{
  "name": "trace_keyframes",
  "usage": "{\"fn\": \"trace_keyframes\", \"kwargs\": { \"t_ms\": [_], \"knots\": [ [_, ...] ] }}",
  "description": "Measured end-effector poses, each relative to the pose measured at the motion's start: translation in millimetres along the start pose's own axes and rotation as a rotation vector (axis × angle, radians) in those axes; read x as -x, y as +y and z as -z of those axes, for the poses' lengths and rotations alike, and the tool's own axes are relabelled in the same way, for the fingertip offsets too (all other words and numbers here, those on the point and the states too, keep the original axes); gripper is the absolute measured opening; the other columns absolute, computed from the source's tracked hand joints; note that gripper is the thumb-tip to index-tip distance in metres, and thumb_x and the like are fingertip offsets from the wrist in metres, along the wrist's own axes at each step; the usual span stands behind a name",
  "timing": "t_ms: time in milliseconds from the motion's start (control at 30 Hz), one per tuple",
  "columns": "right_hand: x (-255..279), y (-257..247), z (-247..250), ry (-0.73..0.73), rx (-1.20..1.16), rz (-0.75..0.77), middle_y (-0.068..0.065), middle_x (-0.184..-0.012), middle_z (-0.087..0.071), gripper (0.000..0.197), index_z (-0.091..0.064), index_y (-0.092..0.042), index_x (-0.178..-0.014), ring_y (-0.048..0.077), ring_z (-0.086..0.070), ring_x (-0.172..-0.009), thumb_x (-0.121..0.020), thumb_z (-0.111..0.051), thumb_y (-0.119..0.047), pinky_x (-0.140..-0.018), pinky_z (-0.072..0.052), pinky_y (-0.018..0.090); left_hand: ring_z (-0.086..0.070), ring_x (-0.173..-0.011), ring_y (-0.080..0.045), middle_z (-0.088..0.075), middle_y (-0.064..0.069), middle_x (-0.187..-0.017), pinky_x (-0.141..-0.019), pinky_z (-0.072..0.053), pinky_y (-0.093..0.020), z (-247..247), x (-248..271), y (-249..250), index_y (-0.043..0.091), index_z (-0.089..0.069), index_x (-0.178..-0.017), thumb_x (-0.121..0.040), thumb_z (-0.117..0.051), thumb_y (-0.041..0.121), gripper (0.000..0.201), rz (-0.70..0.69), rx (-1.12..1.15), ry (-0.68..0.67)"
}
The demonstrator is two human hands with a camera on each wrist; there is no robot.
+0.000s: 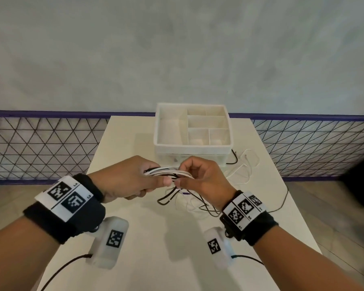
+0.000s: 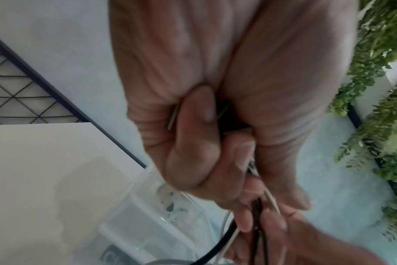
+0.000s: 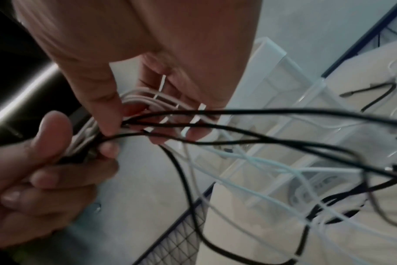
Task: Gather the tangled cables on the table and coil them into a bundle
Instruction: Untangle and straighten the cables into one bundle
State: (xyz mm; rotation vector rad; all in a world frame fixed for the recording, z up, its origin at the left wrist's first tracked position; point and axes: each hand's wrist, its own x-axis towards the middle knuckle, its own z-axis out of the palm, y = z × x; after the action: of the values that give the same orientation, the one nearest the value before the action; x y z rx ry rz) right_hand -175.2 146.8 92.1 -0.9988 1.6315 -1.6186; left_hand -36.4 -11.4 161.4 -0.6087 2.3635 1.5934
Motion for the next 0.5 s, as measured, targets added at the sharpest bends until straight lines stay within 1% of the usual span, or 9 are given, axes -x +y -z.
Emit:
{"fn": "trace_keyframes", "kwargs": {
  "t_ms": [67,133,167,233,267,333,400,467,500],
  "knots": [
    [0,-4,-6,-0.026,-0.106,0.014,0.006,-0.068,-0.064,0.016,-0.062,0.001,-0.083,0.017,-0.058,-0.057,-0.078,-0.076,0.009,-0.056,-0.049,0.027,-0.032,-0.047,-0.012,-0.045,-0.002,-0.062,-0.042,-0.021,-0.021,-1,1,1,0.002,-0.066,-0.087,-0.078,-0.068,0.054,0.052,-0.012,0.009,-0.037],
    [-1,-2,-7,-0.063,-0.134,-0.023,0.009,-0.068,-0.063,0.013,-0.066,-0.001,-0.081,0.019,-0.053,-0.056,-0.078,-0.077,0.004,-0.053,-0.046,0.027,-0.031,-0.046,-0.011,-0.045,-0.006,-0.065,-0.042,-0.020,-0.022,-1,2,4,0.014,-0.073,-0.085,-0.079,-0.060,0.060,0.048,-0.015,0.002,-0.053],
    [0,1,-5,-0.081,-0.113,-0.049,0.013,-0.070,-0.063,0.012,-0.067,-0.003,-0.080,0.022,-0.052,-0.059,-0.077,-0.078,0.001,-0.055,-0.046,0.029,-0.031,-0.046,-0.011,-0.046,-0.006,-0.065,-0.042,-0.020,-0.021,1,3,5,0.021,-0.075,-0.084,-0.081,-0.058,0.059,0.042,-0.010,-0.007,-0.046],
    [5,10,6,-0.119,-0.031,-0.114,0.017,-0.075,-0.065,0.013,-0.068,-0.001,-0.078,0.024,-0.056,-0.068,-0.075,-0.080,-0.002,-0.066,-0.048,0.032,-0.032,-0.045,-0.010,-0.047,-0.002,-0.061,-0.041,-0.020,-0.021,9,3,6,0.023,-0.077,-0.084,-0.087,-0.059,0.052,0.034,0.004,-0.023,0.026],
    [9,16,13,-0.142,0.012,-0.150,0.014,-0.075,-0.067,0.013,-0.067,0.001,-0.078,0.021,-0.061,-0.070,-0.076,-0.080,0.001,-0.071,-0.050,0.030,-0.032,-0.044,-0.010,-0.048,-0.001,-0.059,-0.041,-0.020,-0.020,15,4,7,0.022,-0.077,-0.081,-0.089,-0.060,0.048,0.032,0.012,-0.027,0.074],
    [17,29,29,-0.196,0.105,-0.189,0.000,-0.072,-0.071,0.012,-0.066,0.000,-0.077,0.008,-0.066,-0.069,-0.079,-0.078,0.003,-0.071,-0.051,0.022,-0.033,-0.043,-0.011,-0.048,-0.001,-0.059,-0.041,-0.020,-0.020,26,4,5,0.020,-0.072,-0.070,-0.091,-0.060,0.046,0.035,0.032,-0.068,0.117],
    [18,40,45,-0.224,0.326,-0.176,-0.010,-0.069,-0.067,0.015,-0.068,-0.007,-0.075,0.004,-0.065,-0.068,-0.081,-0.080,-0.012,-0.071,-0.052,0.022,-0.033,-0.043,-0.012,-0.048,-0.002,-0.060,-0.041,-0.021,-0.021,30,5,4,0.015,-0.068,-0.071,-0.091,-0.060,0.046,0.038,0.057,-0.137,0.107],
    [14,55,65,-0.212,0.708,-0.214,-0.009,-0.065,-0.063,0.029,-0.064,-0.018,-0.067,0.011,-0.063,-0.069,-0.078,-0.078,-0.042,-0.075,-0.055,0.032,-0.032,-0.043,-0.012,-0.048,-0.002,-0.059,-0.040,-0.021,-0.020,34,7,5,0.015,-0.069,-0.071,-0.090,-0.060,0.048,0.038,0.066,-0.146,0.139],
    [13,64,79,-0.198,0.909,-0.282,-0.007,-0.064,-0.061,0.041,-0.060,-0.018,-0.064,0.017,-0.063,-0.071,-0.078,-0.070,-0.055,-0.077,-0.055,0.036,-0.032,-0.043,-0.011,-0.048,-0.001,-0.058,-0.041,-0.020,-0.019,39,9,7,0.017,-0.071,-0.072,-0.089,-0.061,0.048,0.037,0.061,-0.126,0.175]
  ]
}}
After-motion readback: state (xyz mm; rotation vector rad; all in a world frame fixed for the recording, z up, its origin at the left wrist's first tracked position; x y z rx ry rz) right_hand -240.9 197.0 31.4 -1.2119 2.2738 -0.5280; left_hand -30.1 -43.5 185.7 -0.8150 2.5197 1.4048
